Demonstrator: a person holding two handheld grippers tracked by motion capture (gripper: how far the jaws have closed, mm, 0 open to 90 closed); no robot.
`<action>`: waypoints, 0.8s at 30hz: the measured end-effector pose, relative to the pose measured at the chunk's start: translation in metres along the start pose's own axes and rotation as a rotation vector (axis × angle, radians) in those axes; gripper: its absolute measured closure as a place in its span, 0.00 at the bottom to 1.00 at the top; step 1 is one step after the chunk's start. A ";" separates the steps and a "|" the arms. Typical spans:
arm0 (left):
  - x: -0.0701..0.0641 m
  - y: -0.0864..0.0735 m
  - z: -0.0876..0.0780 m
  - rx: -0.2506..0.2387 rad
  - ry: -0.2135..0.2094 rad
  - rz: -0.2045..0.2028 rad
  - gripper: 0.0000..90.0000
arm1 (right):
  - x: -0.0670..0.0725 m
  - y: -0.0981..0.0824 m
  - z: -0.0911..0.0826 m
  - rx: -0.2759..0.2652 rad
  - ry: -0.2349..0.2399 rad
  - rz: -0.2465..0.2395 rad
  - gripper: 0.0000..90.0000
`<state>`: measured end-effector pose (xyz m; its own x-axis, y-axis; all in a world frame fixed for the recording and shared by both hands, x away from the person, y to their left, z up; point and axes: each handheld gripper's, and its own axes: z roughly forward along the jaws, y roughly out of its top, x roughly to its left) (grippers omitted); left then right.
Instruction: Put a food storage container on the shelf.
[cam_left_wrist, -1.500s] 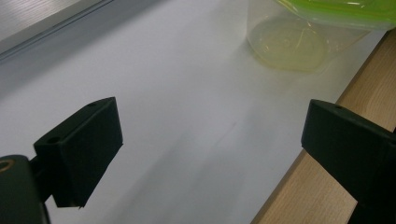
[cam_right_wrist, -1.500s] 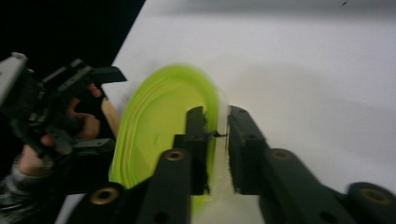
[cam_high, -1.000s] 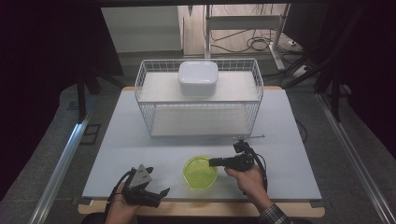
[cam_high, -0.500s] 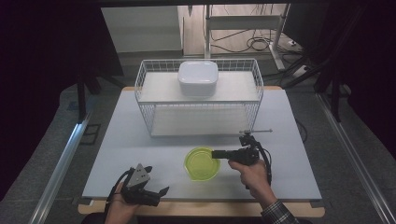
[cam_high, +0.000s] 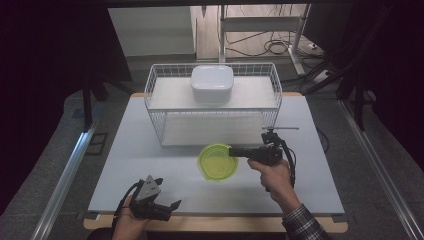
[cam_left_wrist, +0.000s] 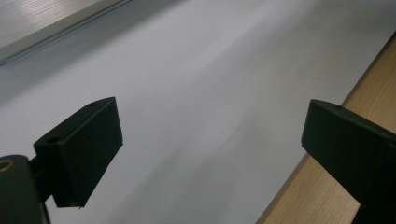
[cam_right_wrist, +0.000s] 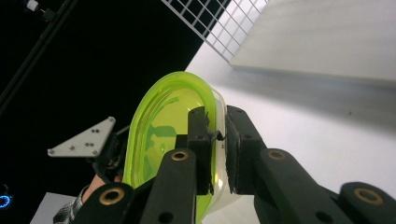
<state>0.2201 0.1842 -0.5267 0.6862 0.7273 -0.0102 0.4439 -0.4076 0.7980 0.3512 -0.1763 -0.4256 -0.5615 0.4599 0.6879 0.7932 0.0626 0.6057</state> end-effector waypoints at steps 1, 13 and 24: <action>0.000 0.000 0.000 0.000 0.000 0.000 0.06 | 0.001 0.002 0.000 -0.003 0.005 -0.002 0.91; 0.000 0.000 0.000 0.003 0.001 0.003 0.06 | 0.017 0.031 -0.008 -0.050 0.023 -0.027 0.91; 0.001 0.000 0.000 0.001 0.002 0.002 0.06 | 0.034 0.058 -0.016 -0.083 0.037 -0.046 0.91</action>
<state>0.2204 0.1847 -0.5270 0.6861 0.7275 -0.0074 0.4431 -0.4098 0.7973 0.3744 -0.1712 -0.3610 -0.6065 0.4254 0.6717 0.7449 0.0084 0.6672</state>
